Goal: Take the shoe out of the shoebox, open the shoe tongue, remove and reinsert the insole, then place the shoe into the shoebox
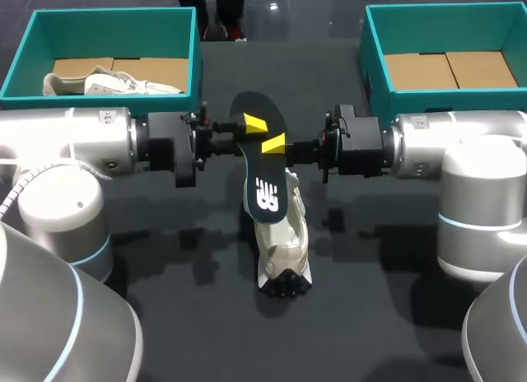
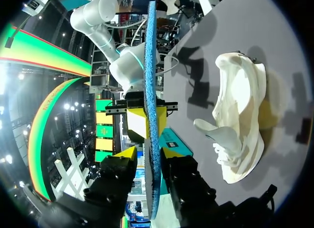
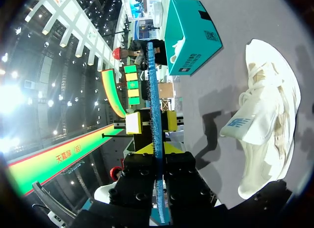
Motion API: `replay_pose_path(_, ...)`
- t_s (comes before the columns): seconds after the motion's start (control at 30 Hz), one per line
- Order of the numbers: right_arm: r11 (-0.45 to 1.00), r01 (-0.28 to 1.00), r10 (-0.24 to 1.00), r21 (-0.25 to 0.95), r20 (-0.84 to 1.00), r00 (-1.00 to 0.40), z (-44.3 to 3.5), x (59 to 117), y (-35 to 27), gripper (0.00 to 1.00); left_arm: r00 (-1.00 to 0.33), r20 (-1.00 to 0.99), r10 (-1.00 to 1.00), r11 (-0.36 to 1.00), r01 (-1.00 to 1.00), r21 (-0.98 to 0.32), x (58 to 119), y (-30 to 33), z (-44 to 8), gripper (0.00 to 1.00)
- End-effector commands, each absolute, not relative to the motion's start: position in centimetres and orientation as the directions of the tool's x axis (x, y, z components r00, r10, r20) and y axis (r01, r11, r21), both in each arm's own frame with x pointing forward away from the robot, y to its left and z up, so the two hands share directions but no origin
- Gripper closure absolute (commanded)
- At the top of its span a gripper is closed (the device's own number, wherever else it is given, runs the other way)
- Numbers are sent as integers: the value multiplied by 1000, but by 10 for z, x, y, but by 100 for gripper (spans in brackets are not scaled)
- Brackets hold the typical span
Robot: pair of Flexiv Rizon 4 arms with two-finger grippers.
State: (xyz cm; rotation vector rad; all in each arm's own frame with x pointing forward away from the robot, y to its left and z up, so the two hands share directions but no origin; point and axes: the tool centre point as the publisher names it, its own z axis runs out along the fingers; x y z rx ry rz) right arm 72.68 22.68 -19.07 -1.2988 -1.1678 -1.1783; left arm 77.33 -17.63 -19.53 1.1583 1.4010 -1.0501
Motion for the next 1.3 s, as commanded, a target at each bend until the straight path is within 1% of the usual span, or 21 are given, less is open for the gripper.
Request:
replay_pose_path(0.03, -45, 997, 36, -64, 997, 65, -191, 727, 228, 100, -45, -991, 127, 161, 987, -24, 775, -181, -197, 76)
replay_pose_path(0.1, -45, 997, 36, -64, 997, 65, -191, 727, 228, 100, -47, -991, 127, 159, 987, -26, 775, -181, -197, 87)
replay_pose_path(0.13, -45, 997, 36, -64, 997, 65, -191, 727, 228, 100, -47, -991, 127, 159, 987, -27, 775, -181, -197, 91)
replay_pose_path(0.27, -45, 997, 36, -64, 997, 65, -191, 727, 228, 100, -48, -991, 124, 155, 987, -29, 774, -181, -197, 89)
replay_pose_path(0.3, -45, 997, 36, -64, 997, 65, -191, 727, 228, 100, -48, -991, 124, 153, 988, -29, 773, -181, -197, 85)
replay_pose_path(0.4, -45, 997, 36, -64, 997, 65, -191, 727, 228, 100, -47, -991, 124, 146, 989, -28, 772, -181, -197, 78)
replay_pose_path(0.43, -45, 997, 36, -64, 997, 65, -191, 727, 228, 100, -45, -991, 123, 144, 989, -27, 772, -181, -197, 75)
replay_pose_path(0.5, -45, 997, 36, -64, 997, 65, -191, 727, 228, 100, -44, -991, 124, 142, 990, -26, 771, -181, -197, 76)
replay_pose_path(0.53, -45, 997, 36, -64, 997, 65, -191, 727, 228, 100, -42, -991, 125, 142, 990, -24, 771, -182, -197, 78)
replay_pose_path(0.6, -45, 997, 36, -64, 997, 65, -191, 727, 228, 100, -42, -991, 127, 141, 990, -24, 772, -182, -198, 95)
replay_pose_path(0.67, -45, 997, 36, -64, 997, 65, -191, 727, 228, 100, -44, -991, 129, 141, 990, -25, 772, -182, -199, 100)
replay_pose_path(0.87, -46, 997, 37, -62, 997, 64, -192, 727, 228, 100, -40, -990, 136, 134, 991, -22, 768, -183, -202, 100)
replay_pose_path(0.9, -43, 997, 41, -57, 997, 58, -192, 727, 227, 71, -40, -990, 137, 133, 991, -22, 767, -182, -201, 100)
replay_pose_path(0.93, -42, 998, 43, -47, 998, 49, -193, 728, 226, 45, -40, -990, 137, 132, 991, -22, 766, -180, -201, 100)
replay_pose_path(0.97, -41, 999, 47, -35, 998, 37, -193, 727, 224, 0, -40, -990, 137, 131, 991, -22, 765, -178, -200, 100)
replay_pose_path(1.07, -39, 999, 60, 7, 998, -5, -193, 725, 212, 0, -41, -990, 134, 132, 991, -23, 761, -170, -196, 100)
replay_pose_path(1.13, -6, 999, 85, 46, 995, -45, -193, 722, 202, 0, -42, -990, 133, 133, 991, -24, 758, -164, -194, 100)
replay_pose_path(1.3, -6, 999, 85, 46, 995, -45, -193, 722, 202, 0, -59, -988, 141, 159, 987, -36, 751, -146, -189, 100)
